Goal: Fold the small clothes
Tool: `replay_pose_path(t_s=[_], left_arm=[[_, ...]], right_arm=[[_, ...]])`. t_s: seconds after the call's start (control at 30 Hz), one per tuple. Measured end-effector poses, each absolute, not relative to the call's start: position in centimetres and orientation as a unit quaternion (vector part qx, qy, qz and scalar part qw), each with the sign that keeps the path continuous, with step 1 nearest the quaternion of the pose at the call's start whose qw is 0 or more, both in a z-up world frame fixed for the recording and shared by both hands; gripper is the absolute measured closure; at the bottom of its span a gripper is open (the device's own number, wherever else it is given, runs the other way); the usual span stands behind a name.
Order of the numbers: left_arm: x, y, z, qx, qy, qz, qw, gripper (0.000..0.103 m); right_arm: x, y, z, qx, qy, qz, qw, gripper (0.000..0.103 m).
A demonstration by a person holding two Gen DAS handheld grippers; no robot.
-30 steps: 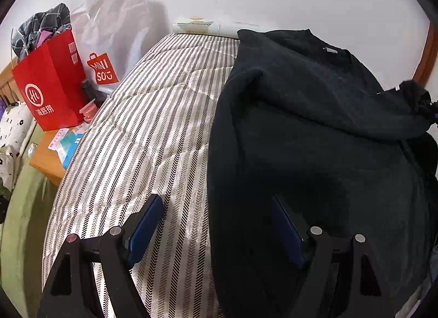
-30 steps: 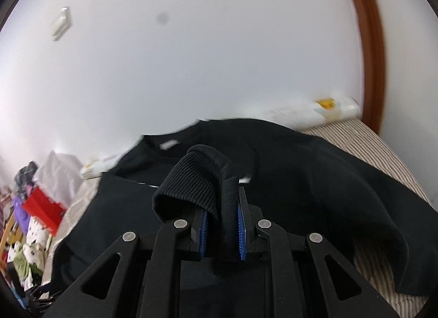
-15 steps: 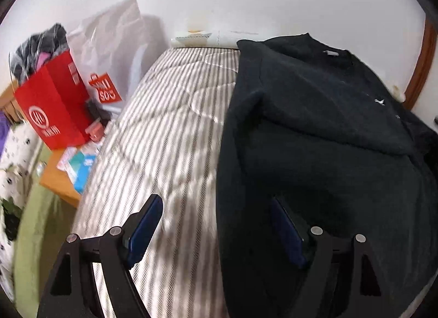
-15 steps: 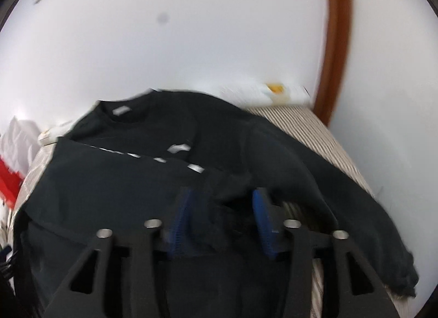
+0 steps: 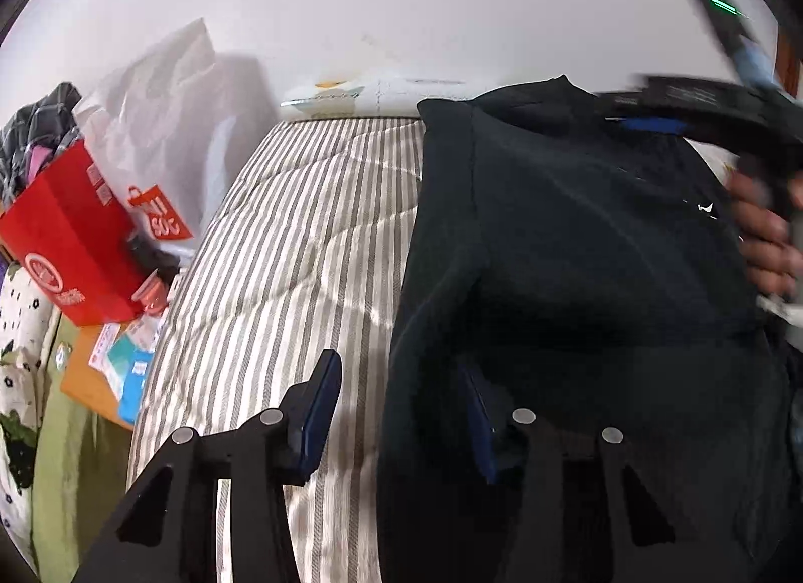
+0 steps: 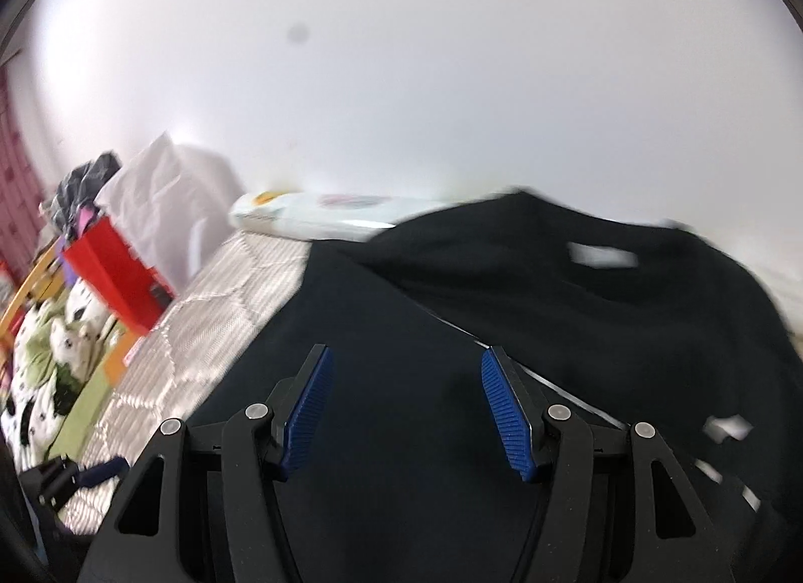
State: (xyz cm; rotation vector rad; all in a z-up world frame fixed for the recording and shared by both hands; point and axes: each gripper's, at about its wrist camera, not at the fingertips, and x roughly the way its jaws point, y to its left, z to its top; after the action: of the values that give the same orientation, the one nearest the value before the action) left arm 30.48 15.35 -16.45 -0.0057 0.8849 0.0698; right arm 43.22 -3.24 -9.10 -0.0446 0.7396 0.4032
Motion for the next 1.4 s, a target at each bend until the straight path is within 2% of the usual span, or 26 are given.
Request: replay_pose_path(t_s=[0.2, 0.23, 0.27, 0.3, 0.33, 0.53, 0.7, 0.87, 0.9, 0.93, 1.0, 1.03, 1.2, 1.33, 1.4], left_arm=[[32.4, 14.9, -16.8, 0.017, 0.415, 0.017, 0.910, 0.075], [32.6, 14.8, -16.9, 0.017, 0.414, 0.012, 0.910, 0.079], [32.9, 14.7, -17.0, 0.018, 0.414, 0.008, 0.910, 0.089], [33.0, 14.8, -17.1, 0.015, 0.414, 0.005, 0.910, 0.095], [33.0, 15.0, -17.2, 0.011, 0.413, 0.004, 0.911, 0.095], [33.0, 18.1, -17.5, -0.055, 0.432, 0.002, 0.900, 0.096], [33.3, 20.0, -18.3, -0.110, 0.446, -0.011, 0.888, 0.095], [33.0, 19.4, -18.3, -0.092, 0.448, 0.001, 0.889, 0.090], [32.9, 19.3, -18.2, -0.090, 0.449, 0.005, 0.889, 0.085], [32.8, 19.2, -18.0, -0.087, 0.450, 0.010, 0.889, 0.082], [32.2, 18.8, -17.5, -0.079, 0.449, 0.016, 0.890, 0.070], [32.0, 18.6, -17.4, -0.076, 0.448, 0.015, 0.891, 0.070], [29.4, 17.1, -16.5, -0.069, 0.438, 0.007, 0.896, 0.070], [27.5, 15.5, -16.4, -0.058, 0.435, 0.010, 0.899, 0.070], [27.1, 14.7, -16.6, -0.057, 0.440, 0.000, 0.896, 0.069]], right_arm=[[50.6, 3.2, -11.8, -0.030, 0.391, 0.221, 0.893, 0.042], [52.1, 3.9, -12.5, -0.021, 0.404, 0.228, 0.886, 0.043], [53.0, 4.4, -13.0, -0.016, 0.414, 0.231, 0.880, 0.045], [53.9, 4.9, -13.5, -0.013, 0.424, 0.235, 0.875, 0.067], [54.6, 5.3, -14.0, -0.012, 0.433, 0.237, 0.869, 0.094], [54.8, 8.0, -12.9, 0.000, 0.398, 0.281, 0.873, 0.094], [55.8, 11.6, -15.2, -0.036, 0.400, 0.254, 0.880, 0.094], [54.9, 10.4, -14.2, -0.010, 0.406, 0.263, 0.875, 0.083], [54.2, 9.6, -13.6, -0.009, 0.407, 0.270, 0.873, 0.076], [53.3, 8.7, -12.9, -0.008, 0.404, 0.270, 0.874, 0.069], [51.0, 6.3, -11.4, -0.007, 0.389, 0.258, 0.884, 0.060], [49.5, 4.7, -10.7, -0.007, 0.384, 0.247, 0.890, 0.056], [41.2, -5.8, -8.6, -0.008, 0.357, 0.180, 0.916, 0.055], [32.8, -16.7, -8.2, -0.033, 0.338, 0.062, 0.938, 0.054], [28.6, -21.9, -8.7, -0.048, 0.332, 0.011, 0.942, 0.050]])
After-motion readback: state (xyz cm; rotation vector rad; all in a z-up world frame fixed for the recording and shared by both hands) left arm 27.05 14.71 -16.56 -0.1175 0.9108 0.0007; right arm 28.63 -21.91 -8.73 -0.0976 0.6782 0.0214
